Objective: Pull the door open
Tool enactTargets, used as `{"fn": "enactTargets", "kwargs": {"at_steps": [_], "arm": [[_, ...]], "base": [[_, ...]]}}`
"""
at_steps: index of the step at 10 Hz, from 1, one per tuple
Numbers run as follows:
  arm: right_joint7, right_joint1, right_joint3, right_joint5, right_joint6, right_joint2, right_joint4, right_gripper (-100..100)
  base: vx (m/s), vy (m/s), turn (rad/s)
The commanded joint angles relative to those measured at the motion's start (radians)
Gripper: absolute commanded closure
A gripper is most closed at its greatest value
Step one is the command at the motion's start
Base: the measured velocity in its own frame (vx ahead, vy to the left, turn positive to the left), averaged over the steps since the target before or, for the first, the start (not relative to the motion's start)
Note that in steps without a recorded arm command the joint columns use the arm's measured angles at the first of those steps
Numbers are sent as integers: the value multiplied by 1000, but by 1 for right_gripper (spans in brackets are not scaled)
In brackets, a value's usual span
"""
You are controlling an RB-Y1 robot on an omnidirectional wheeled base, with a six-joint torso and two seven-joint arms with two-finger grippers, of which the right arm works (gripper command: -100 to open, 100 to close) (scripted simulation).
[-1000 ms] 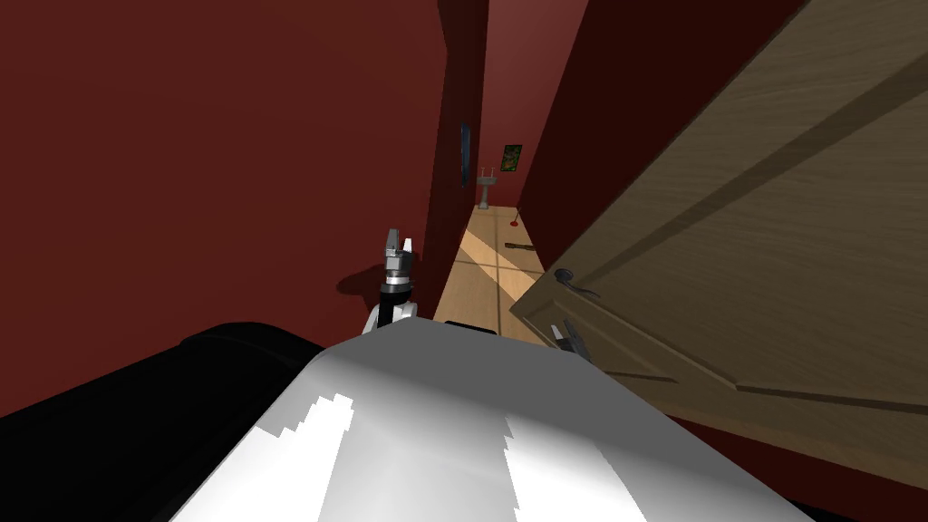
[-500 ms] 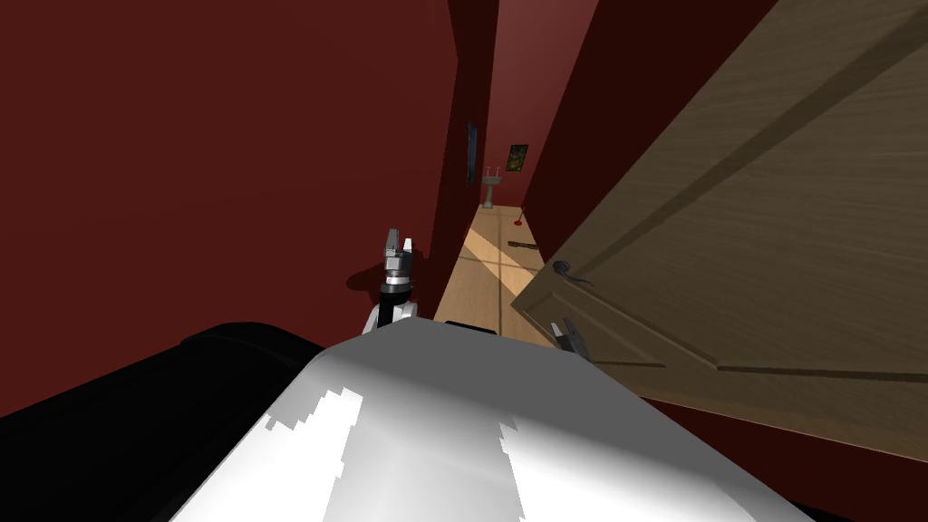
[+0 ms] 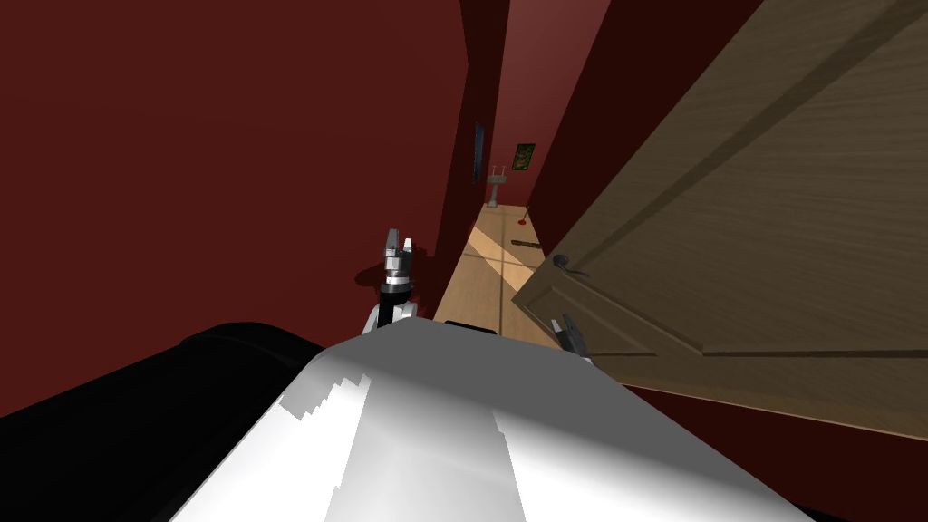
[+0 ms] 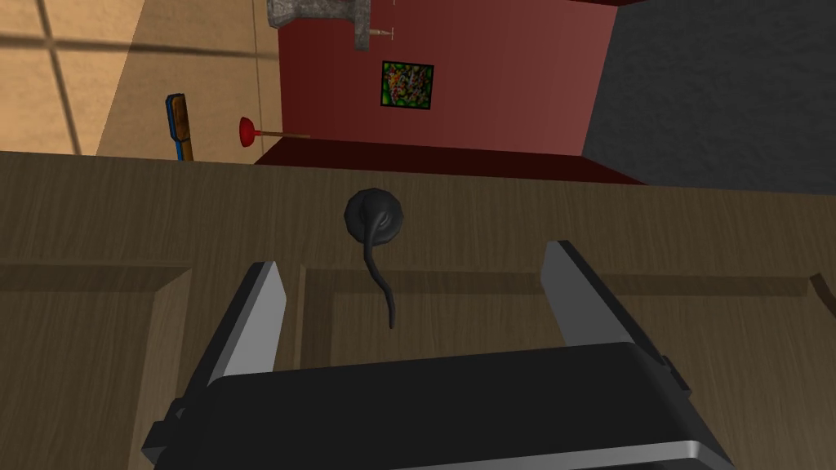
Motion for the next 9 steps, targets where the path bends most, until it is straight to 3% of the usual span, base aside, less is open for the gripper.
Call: {"fn": "enactTargets", "kwargs": {"at_steps": [1, 4, 9], "arm": [[16, -10, -13, -2, 29, 12, -7, -100], [44, -36, -37, -4, 78, 36, -15, -100], [89, -78, -75, 1, 157, 78, -28, -100]], "base": [[-172, -16, 84], [-107, -35, 64], [-13, -15, 23]]}}
